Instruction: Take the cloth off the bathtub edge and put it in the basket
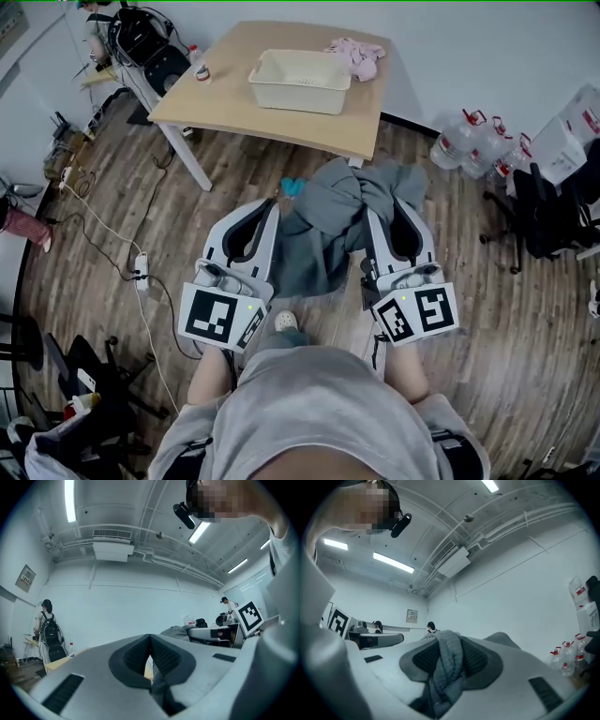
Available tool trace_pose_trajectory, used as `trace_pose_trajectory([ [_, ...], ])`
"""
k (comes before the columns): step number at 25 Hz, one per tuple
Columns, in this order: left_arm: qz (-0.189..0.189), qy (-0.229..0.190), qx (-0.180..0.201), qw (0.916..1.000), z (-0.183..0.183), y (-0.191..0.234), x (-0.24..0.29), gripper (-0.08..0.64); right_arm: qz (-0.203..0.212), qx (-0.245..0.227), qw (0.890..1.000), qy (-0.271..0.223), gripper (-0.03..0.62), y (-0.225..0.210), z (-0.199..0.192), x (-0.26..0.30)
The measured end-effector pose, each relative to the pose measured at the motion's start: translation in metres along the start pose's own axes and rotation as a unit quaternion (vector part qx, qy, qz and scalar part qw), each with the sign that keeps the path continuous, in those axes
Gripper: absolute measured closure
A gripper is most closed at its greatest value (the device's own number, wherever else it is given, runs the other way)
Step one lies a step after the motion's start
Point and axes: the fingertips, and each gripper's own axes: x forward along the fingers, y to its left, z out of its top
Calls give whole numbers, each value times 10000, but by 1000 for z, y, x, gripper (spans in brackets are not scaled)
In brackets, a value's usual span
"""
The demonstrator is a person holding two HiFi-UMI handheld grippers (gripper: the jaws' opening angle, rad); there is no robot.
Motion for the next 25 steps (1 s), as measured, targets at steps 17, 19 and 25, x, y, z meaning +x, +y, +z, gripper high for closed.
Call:
trace_pose_trajectory([
  [17,-304,-75,-30,9995,-19,117,29,546,-433,-46,9990,-130,462,29,-24,100],
  [19,-317,-80,-74,9994,-22,123,32,546,-450,-67,9989,-99,462,30,-26,106],
  [25,-400,18,-157,9991,-32,134,52,545,-524,-50,9986,-16,462,20,-32,123],
])
